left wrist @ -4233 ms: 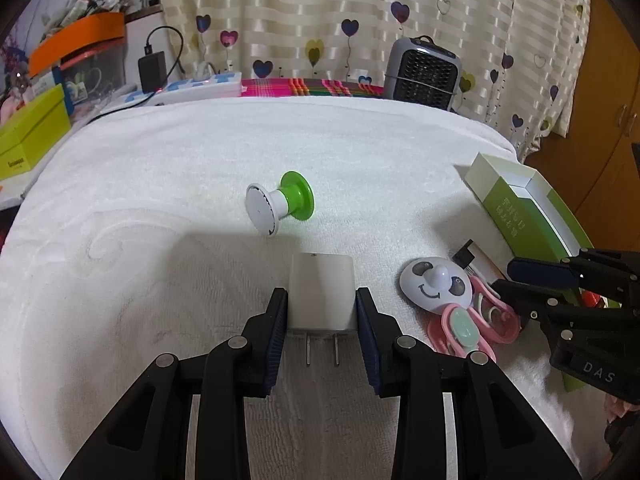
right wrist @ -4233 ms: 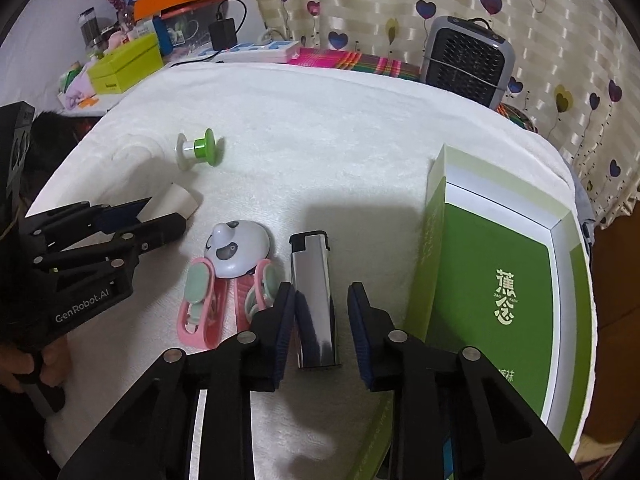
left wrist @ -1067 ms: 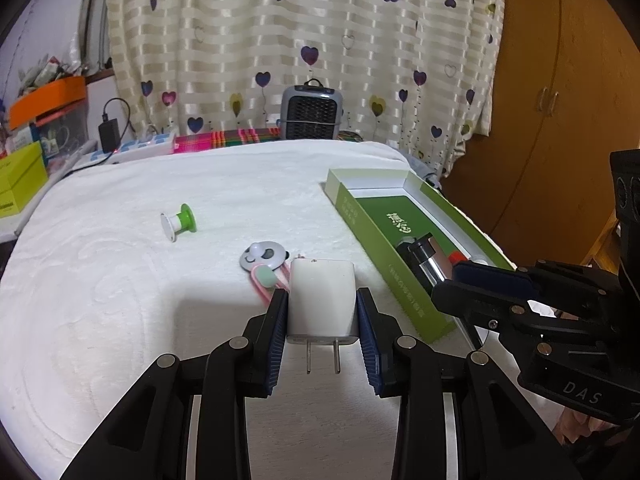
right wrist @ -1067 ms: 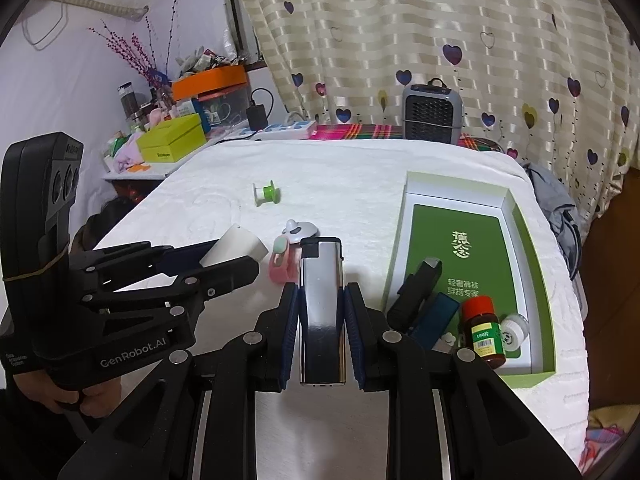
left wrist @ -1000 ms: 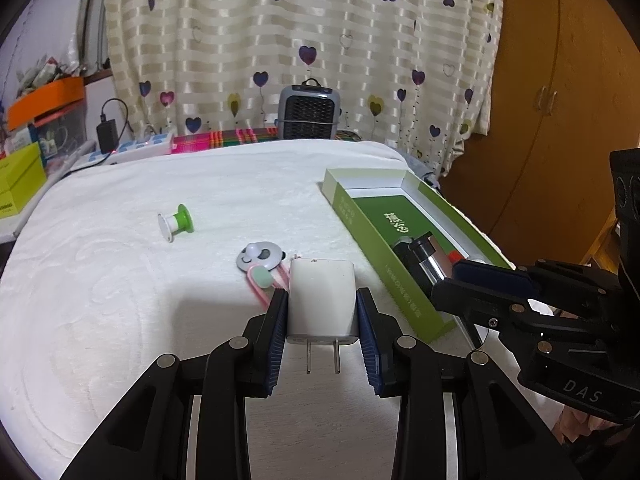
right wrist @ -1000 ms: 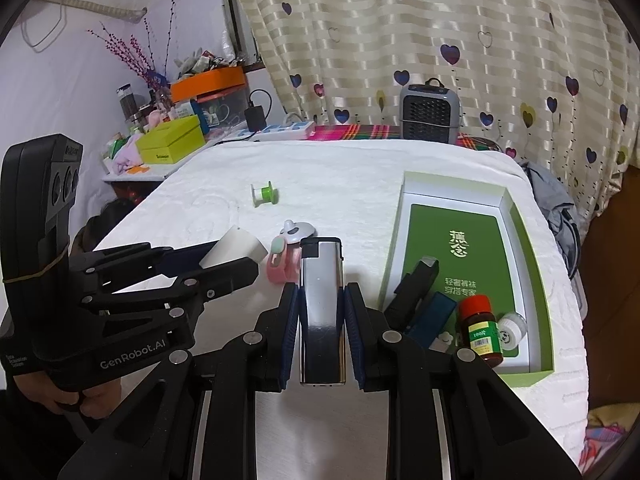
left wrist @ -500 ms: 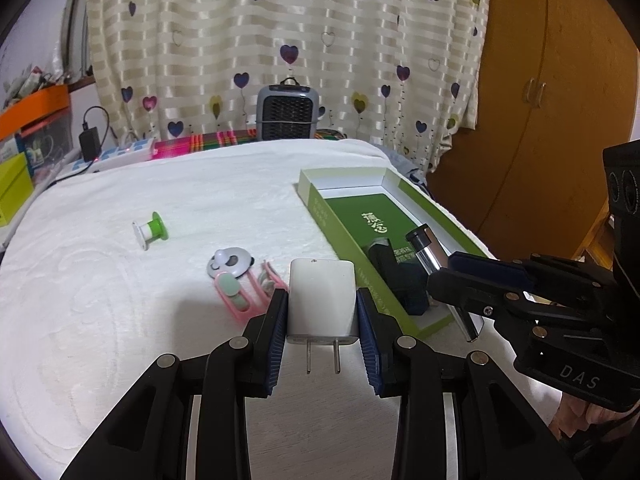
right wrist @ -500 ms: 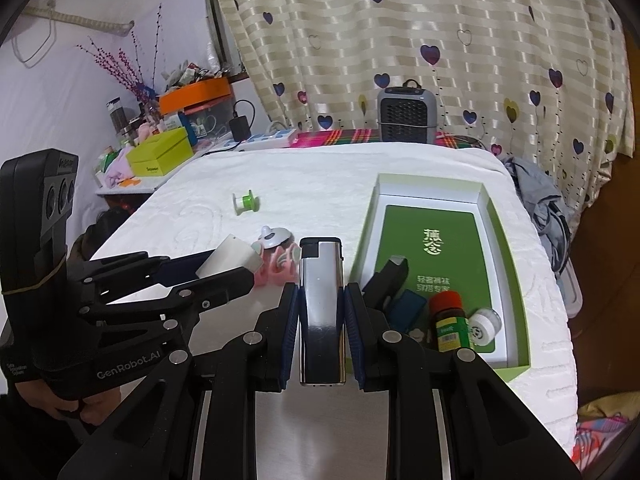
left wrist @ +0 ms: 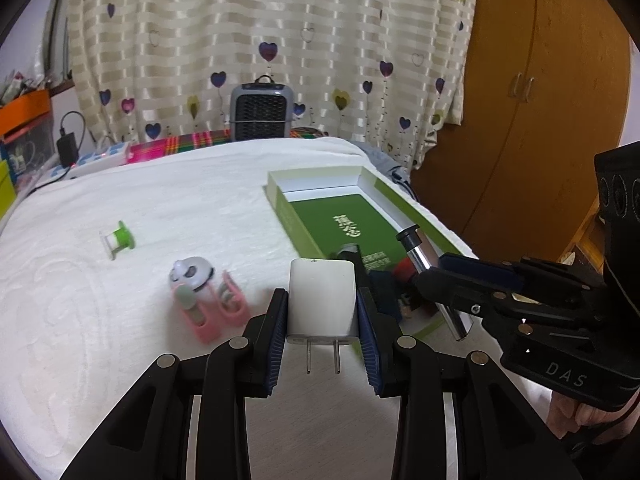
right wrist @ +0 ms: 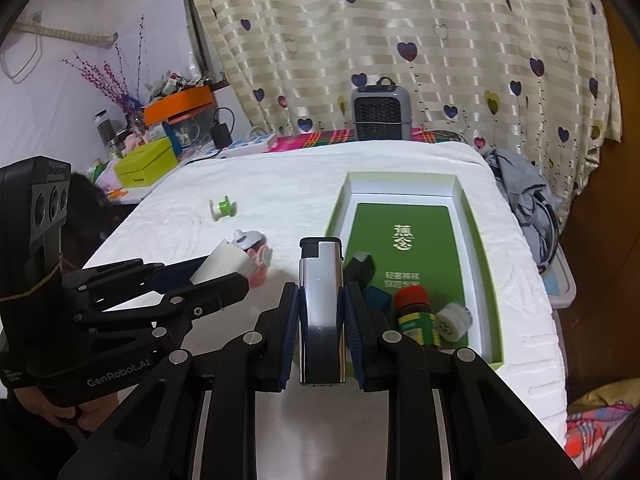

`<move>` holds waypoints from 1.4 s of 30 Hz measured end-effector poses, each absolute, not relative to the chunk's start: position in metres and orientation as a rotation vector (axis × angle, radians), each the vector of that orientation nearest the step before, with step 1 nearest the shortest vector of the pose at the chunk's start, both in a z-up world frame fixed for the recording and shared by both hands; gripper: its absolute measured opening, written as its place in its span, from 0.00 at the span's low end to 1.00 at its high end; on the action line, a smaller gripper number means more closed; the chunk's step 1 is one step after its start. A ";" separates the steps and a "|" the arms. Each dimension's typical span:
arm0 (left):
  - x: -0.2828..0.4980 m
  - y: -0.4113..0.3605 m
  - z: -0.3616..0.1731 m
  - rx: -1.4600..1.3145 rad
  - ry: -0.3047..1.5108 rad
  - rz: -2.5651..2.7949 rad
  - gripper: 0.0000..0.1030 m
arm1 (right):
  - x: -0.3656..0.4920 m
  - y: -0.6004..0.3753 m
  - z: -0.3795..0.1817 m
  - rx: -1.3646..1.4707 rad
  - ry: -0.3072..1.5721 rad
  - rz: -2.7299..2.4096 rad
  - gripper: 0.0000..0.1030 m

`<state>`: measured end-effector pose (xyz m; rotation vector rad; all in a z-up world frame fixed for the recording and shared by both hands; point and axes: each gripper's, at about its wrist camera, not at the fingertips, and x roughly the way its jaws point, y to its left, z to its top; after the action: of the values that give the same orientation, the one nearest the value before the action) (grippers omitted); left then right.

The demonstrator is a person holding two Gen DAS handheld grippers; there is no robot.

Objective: Organize rigid objects
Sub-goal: 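Carry the white charger and silver lighter with both tools over the green box, then lower the charger and lighter into the green box and open both tools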

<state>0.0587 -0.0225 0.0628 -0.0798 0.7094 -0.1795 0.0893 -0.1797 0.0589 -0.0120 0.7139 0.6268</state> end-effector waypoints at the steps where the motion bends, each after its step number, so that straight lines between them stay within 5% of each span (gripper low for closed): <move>1: 0.061 -0.025 0.063 -0.080 0.709 -0.185 0.31 | 0.091 -0.181 0.058 -0.010 0.715 0.623 0.23; 42: 0.125 -0.067 0.033 -0.097 0.763 -0.293 0.31 | 0.144 -0.210 0.030 -0.013 0.802 0.494 0.24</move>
<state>0.1251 -0.0674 0.0329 -0.0971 0.7628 -0.2929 0.1441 -0.2098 0.0299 -0.0127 0.8021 0.4943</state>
